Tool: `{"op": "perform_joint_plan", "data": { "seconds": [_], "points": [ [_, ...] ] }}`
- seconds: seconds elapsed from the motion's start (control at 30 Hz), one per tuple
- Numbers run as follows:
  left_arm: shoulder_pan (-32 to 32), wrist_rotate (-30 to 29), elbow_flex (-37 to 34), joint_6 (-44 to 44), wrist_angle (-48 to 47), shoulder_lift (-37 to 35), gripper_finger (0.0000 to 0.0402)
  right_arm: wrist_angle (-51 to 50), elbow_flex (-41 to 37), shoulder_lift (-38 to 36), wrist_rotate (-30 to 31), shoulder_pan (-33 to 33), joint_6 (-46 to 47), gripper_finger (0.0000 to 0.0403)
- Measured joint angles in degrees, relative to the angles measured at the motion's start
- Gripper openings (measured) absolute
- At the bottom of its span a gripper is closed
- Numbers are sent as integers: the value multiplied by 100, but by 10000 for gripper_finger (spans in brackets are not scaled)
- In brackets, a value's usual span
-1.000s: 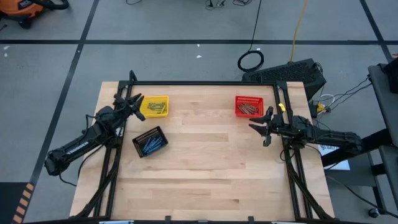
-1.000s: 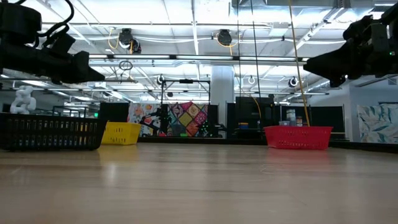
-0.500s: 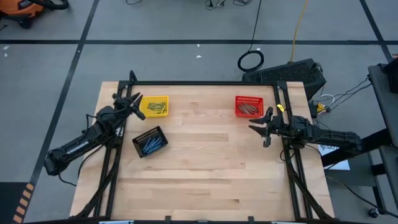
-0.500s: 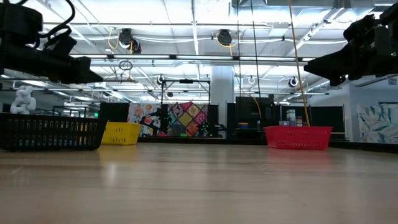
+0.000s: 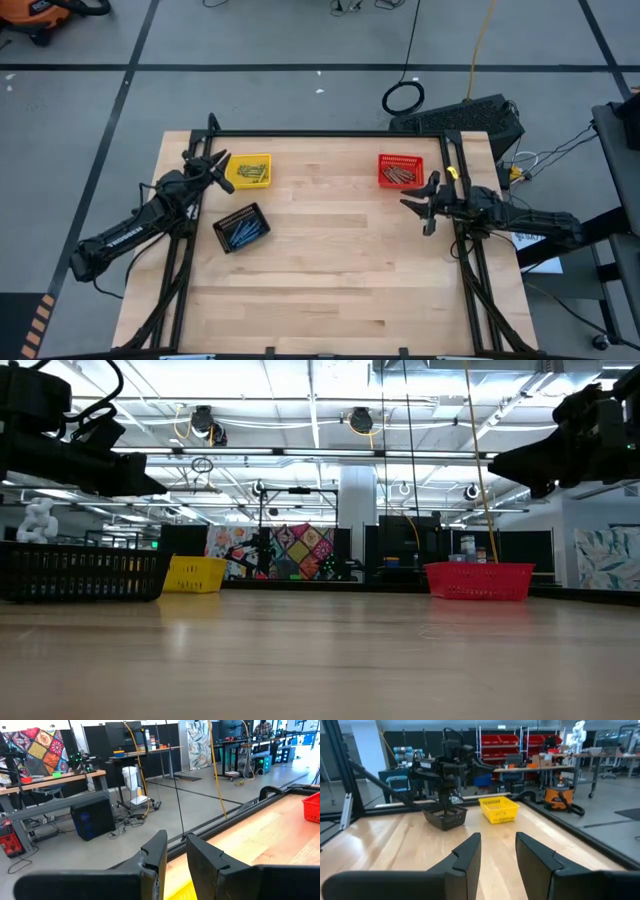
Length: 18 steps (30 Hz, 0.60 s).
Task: Sort crayons
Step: Return to Home Position
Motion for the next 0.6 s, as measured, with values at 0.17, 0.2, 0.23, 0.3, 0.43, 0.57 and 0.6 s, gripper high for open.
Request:
{"op": "perform_joint_plan", "data": {
  "seconds": [0.17, 0.2, 0.23, 0.3, 0.43, 0.57, 0.6],
  "points": [
    [0, 7, 0, -4, 2, 0, 80, 421, -6, -4, 15, -2, 0, 110],
    [0, 7, 0, -4, 2, 0, 80, 422, -6, -4, 13, -2, 0, 110],
    [1, 7, 0, -4, 2, 0, 80, 398, -6, 0, 13, -2, 0, 110],
    [1, 9, 0, -4, 2, 0, 80, 388, -6, 0, 14, -2, -8, 110],
    [0, 9, 0, -4, 2, 0, 80, 420, -4, 0, 13, -2, -42, 110],
    [0, 9, 0, -4, 4, 0, 80, 431, -2, 0, 9, -2, -42, 110],
    [1, 9, 0, -4, 2, 0, 80, 439, -2, 0, 8, -2, -42, 110]
  ]
}}
